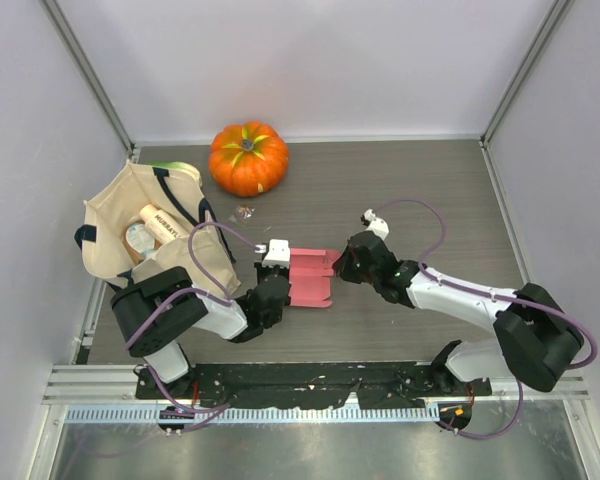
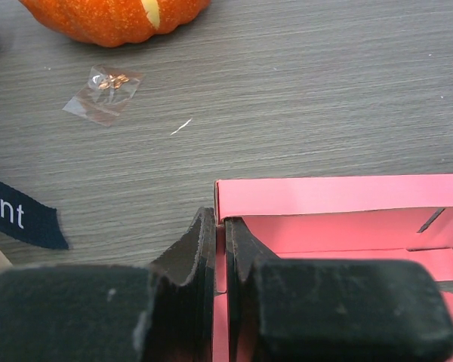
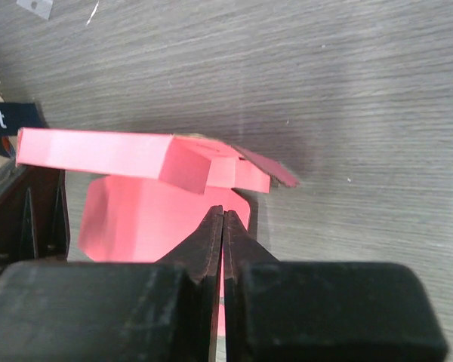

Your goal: Fold the paper box

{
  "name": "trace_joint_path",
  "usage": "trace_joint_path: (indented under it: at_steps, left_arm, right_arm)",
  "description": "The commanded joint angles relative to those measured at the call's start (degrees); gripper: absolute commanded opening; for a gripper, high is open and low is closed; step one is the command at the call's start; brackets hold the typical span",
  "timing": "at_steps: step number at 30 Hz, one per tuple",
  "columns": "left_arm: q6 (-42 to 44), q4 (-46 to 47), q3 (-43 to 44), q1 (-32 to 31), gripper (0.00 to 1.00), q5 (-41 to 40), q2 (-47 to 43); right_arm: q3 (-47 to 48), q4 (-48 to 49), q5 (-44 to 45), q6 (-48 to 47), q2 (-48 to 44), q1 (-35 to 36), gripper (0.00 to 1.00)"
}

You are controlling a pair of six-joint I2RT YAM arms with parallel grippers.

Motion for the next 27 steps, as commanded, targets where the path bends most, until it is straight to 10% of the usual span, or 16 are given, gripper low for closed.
trace_joint_path:
  at_steps: [1,27]
  left_arm:
    - [0.2,5.1,-0.1,-0.6,0.0,-3.6,0.9]
    - [2.5,10.9,-0.8,-2.0,0.0,-4.6,3.3]
  right_arm:
    - [-2.9,-0.1,3.7,-1.3,-1.4,0.9,0.04]
    - [-2.3,15.4,6.7,-1.0,11.6,2.7,0.01]
